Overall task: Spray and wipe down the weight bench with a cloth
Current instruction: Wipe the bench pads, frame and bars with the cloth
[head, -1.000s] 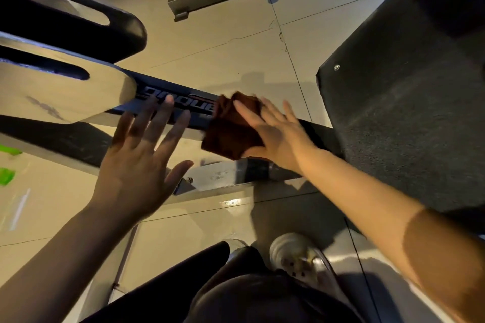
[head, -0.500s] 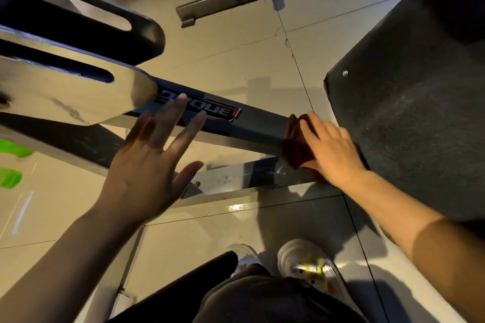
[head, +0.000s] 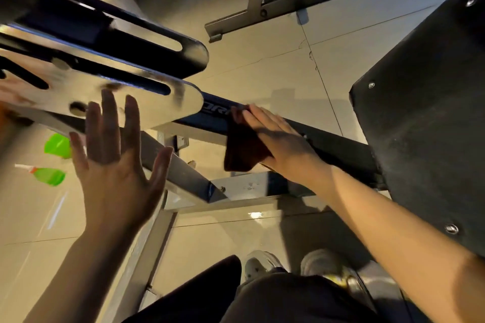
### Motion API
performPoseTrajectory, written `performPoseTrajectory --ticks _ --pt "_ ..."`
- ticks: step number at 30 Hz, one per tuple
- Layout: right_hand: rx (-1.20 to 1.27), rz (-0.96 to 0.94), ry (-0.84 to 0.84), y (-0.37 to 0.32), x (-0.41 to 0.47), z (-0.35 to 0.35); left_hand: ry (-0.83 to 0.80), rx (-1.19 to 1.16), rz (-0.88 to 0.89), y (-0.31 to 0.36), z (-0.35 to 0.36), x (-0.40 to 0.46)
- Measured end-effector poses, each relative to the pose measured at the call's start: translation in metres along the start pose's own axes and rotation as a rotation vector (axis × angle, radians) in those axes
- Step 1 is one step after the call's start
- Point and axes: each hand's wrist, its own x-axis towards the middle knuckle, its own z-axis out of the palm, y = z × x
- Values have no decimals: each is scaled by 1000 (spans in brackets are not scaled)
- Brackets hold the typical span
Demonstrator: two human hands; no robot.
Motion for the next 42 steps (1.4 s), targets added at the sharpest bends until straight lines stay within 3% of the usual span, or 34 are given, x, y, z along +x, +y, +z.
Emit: performPoseTrajectory --ticks 4,6,11,16,21,26,33,36,39,42 --pt "55 258 -35 49 -51 16 -70 52 -11 -3 5 2" --pt "58 294 -16 46 -50 19 -76 59 -9 -4 6 4" --pt "-18 236 -26 -19 19 8 -81 92 -33 -3 11 4" --pt "80 -38 -39 -84 72 -15 -68 45 -40 -3 10 3" --pt "98 -82 159 -84 74 -6 -47 -28 -31 -6 8 3" --pt "-30 -135 469 -53 52 26 -57 -43 -8 -11 6 2" --pt "-25 192 397 26 -21 56 -48 -116 19 -14 4 2" --pt "-14 226 426 -2 -2 51 -46 -73 4 -12 4 2" --pt "-5 97 519 -63 45 35 -52 -42 -5 -9 5 1" --pt "113 -39 725 -104 80 19 -61 -39 -16 -10 5 1"
